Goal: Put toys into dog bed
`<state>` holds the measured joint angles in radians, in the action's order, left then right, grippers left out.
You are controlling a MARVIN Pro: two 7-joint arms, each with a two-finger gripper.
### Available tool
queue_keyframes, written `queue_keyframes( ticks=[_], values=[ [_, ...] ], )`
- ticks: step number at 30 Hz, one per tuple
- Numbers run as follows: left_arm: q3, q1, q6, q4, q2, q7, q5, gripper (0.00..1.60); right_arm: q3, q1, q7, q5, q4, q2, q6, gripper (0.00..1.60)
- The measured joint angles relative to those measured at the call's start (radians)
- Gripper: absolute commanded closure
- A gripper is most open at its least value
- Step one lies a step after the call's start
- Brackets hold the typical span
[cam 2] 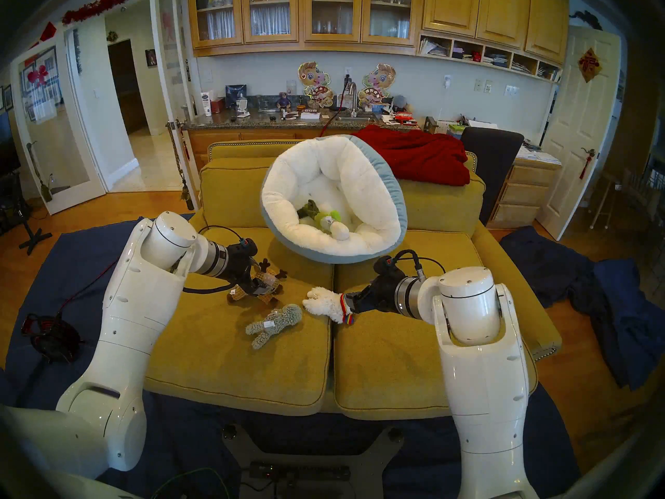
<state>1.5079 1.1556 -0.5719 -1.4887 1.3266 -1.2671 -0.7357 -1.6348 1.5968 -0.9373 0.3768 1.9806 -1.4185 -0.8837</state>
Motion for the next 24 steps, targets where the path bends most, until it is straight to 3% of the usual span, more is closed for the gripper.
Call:
queue_keyframes(
  ticks=[13,24],
  values=[
    [0.002,0.017,-0.066,-0.049,0.010,0.064,-0.019,0.00,0.000,0.000,0.000,-0.001,0.000,0.000,0.000,0.00],
    [0.007,0.031,-0.100,-0.054,0.018,0.100,0.016,0.00,0.000,0.000,0.000,-0.001,0.000,0.001,0.000,0.00]
  ],
)
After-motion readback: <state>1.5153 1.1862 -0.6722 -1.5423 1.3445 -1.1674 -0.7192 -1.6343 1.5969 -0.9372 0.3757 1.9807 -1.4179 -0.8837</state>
